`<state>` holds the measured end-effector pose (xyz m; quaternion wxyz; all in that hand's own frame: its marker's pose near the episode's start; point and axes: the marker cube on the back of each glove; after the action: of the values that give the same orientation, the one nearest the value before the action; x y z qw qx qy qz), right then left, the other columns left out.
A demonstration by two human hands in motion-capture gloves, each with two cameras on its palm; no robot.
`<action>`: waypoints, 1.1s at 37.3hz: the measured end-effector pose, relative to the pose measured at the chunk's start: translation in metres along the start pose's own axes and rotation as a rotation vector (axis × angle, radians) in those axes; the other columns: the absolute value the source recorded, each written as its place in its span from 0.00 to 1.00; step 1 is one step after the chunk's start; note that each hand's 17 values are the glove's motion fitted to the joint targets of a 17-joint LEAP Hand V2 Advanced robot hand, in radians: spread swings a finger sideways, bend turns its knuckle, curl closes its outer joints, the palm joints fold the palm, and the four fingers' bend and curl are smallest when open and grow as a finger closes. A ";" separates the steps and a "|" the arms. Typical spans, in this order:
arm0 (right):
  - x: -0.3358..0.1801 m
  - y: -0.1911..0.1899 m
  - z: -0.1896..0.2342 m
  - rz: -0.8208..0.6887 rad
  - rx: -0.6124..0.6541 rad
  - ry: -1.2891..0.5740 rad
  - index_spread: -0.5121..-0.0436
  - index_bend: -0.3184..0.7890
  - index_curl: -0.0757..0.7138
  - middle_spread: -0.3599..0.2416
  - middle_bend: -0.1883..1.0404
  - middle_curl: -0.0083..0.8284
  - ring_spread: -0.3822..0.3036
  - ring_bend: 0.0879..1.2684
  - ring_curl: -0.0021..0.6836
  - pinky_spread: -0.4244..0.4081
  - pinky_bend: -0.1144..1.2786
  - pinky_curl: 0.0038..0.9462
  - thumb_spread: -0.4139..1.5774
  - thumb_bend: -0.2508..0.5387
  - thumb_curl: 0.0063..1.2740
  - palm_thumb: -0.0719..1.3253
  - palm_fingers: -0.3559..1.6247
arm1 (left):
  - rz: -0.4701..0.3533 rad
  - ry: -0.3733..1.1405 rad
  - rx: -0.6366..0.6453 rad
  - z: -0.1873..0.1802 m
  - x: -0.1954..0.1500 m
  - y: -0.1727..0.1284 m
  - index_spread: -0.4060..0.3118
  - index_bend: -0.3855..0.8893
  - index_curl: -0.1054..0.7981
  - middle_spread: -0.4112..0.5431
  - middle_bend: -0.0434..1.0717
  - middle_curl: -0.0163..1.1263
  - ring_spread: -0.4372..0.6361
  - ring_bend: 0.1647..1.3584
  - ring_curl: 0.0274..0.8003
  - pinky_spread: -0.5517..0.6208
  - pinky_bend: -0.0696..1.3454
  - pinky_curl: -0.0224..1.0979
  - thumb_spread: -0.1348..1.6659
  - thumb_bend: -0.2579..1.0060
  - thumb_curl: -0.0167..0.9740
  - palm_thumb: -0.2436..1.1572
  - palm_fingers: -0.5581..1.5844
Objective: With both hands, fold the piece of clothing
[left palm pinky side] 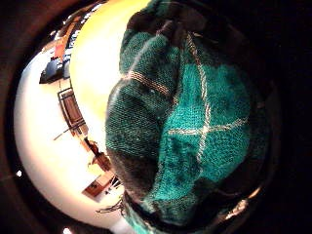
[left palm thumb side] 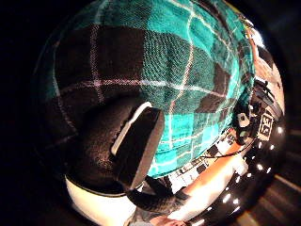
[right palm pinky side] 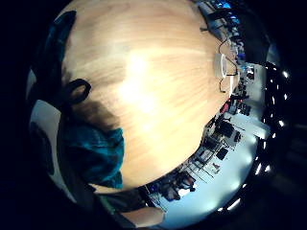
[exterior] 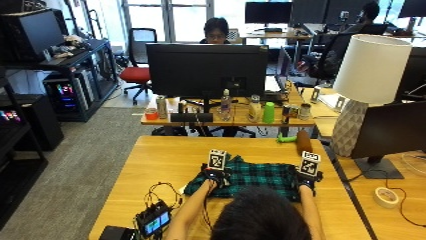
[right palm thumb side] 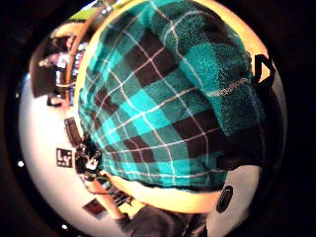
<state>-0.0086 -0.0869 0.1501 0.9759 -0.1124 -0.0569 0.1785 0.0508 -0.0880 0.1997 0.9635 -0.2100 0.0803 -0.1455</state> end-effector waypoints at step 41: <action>-0.407 0.123 0.014 -0.508 0.037 0.009 0.64 0.45 0.63 0.31 0.51 0.65 0.22 0.55 0.72 0.16 0.56 0.47 0.37 0.28 0.50 0.78 0.85 | -0.399 -0.122 0.253 -0.124 -0.210 0.053 0.52 0.39 0.38 0.55 0.22 0.28 0.54 0.46 0.39 0.62 0.47 0.33 0.81 0.26 0.33 0.45 0.37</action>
<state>-0.4307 -0.1194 0.1051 0.9915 -0.0773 -0.0755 -0.0720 -0.1610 -0.0237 0.0850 0.9373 -0.1078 -0.0401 -0.3289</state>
